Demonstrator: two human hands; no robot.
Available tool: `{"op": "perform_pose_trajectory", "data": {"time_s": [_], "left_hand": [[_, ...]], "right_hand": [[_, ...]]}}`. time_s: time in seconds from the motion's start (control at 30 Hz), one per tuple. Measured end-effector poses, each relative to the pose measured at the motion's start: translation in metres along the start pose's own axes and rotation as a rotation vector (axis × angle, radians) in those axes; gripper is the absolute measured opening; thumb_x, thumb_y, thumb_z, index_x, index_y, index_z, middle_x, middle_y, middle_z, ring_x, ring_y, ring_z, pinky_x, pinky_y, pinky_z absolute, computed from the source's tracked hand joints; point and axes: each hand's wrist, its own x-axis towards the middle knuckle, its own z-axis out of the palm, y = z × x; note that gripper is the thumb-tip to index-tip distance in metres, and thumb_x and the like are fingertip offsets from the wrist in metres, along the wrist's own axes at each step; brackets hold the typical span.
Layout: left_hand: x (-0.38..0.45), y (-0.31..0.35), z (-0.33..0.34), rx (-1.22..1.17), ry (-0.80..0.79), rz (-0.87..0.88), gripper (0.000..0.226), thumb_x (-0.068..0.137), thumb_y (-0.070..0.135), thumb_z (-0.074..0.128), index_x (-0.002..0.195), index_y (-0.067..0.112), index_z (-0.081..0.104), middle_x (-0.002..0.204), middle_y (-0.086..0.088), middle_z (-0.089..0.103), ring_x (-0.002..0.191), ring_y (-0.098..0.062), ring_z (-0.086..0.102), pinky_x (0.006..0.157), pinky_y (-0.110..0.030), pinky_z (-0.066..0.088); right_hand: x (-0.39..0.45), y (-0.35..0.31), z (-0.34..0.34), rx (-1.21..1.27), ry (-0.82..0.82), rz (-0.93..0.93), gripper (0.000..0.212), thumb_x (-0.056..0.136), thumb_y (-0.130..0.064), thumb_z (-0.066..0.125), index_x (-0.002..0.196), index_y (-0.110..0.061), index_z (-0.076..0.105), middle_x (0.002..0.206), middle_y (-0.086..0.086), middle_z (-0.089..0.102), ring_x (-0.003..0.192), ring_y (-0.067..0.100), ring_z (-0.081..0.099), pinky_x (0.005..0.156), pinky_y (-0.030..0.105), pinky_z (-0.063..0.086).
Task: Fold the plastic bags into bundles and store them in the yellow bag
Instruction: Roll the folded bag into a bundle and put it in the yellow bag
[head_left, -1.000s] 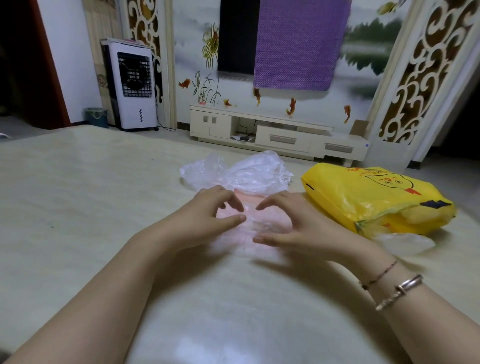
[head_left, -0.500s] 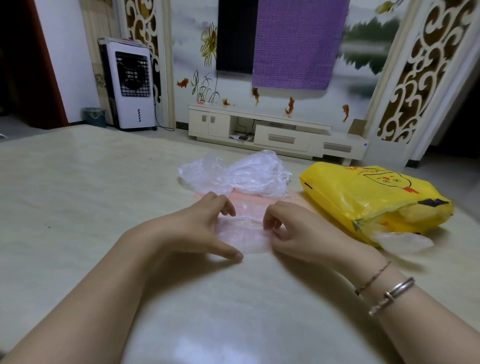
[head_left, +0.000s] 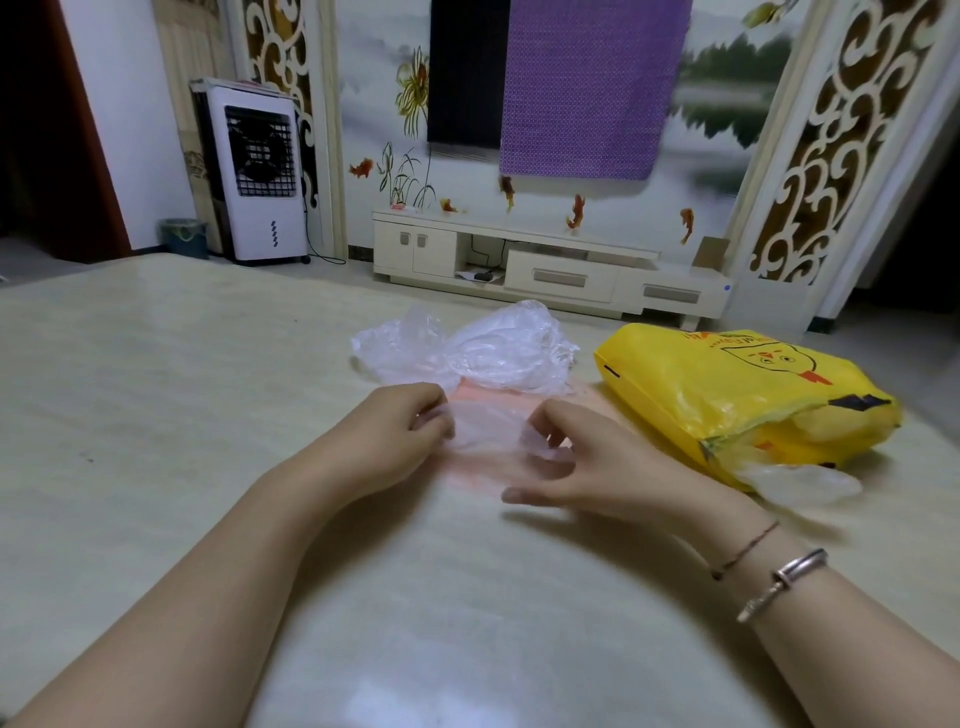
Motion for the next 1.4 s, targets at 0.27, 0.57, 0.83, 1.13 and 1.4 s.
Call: {"op": "perform_pose_trajectory", "data": {"time_s": [0.27, 0.57, 0.83, 1.13, 1.4], "left_hand": [[0.000, 0.006, 0.000, -0.001, 0.062, -0.104, 0.018, 0.094, 0.017, 0.049, 0.082, 0.014, 0.062, 0.082, -0.004, 0.066, 0.077, -0.018, 0.060, 0.071, -0.033, 0.047], [-0.006, 0.010, 0.001, 0.433, 0.187, -0.059, 0.042, 0.089, 0.026, 0.056, 0.129, 0.022, 0.044, 0.121, -0.002, 0.049, 0.111, -0.029, 0.048, 0.089, -0.040, 0.043], [-0.007, 0.015, 0.029, 0.554, -0.215, 0.057, 0.053, 0.104, 0.038, 0.020, 0.155, 0.025, 0.010, 0.163, 0.007, 0.007, 0.150, -0.018, 0.002, 0.120, -0.038, 0.009], [0.002, 0.008, 0.025, 0.508, -0.394, 0.016, 0.056, 0.104, 0.044, 0.019, 0.155, 0.028, 0.002, 0.162, 0.010, -0.005, 0.149, -0.011, -0.005, 0.120, -0.039, 0.001], [0.001, 0.004, 0.019, 0.168, -0.313, -0.010, 0.050, 0.105, 0.039, 0.025, 0.153, 0.026, 0.022, 0.161, 0.009, 0.014, 0.148, -0.008, 0.009, 0.116, -0.025, 0.005]], "right_hand": [[0.008, 0.003, -0.002, 0.214, 0.252, 0.189, 0.032, 0.096, -0.022, 0.050, 0.069, -0.012, 0.063, 0.064, -0.003, 0.063, 0.058, 0.007, 0.058, 0.064, 0.029, 0.046], [0.008, -0.009, 0.014, -0.490, 0.353, 0.241, 0.017, 0.090, -0.024, 0.049, 0.106, -0.017, 0.045, 0.099, 0.003, 0.055, 0.099, 0.027, 0.049, 0.083, 0.040, 0.037], [0.009, -0.016, 0.032, -0.388, -0.027, 0.040, 0.052, 0.103, -0.031, 0.020, 0.153, -0.019, 0.016, 0.162, -0.003, 0.010, 0.148, 0.011, 0.003, 0.120, 0.034, 0.002], [0.015, -0.012, 0.032, -0.336, -0.210, 0.116, 0.055, 0.104, -0.039, 0.018, 0.155, -0.022, 0.003, 0.162, -0.004, -0.003, 0.148, 0.009, -0.004, 0.119, 0.031, 0.001], [0.010, -0.007, 0.024, -0.013, 0.068, 0.161, 0.052, 0.101, -0.039, 0.039, 0.148, -0.016, 0.033, 0.153, -0.001, 0.034, 0.141, 0.013, 0.029, 0.112, 0.021, 0.019]]}}
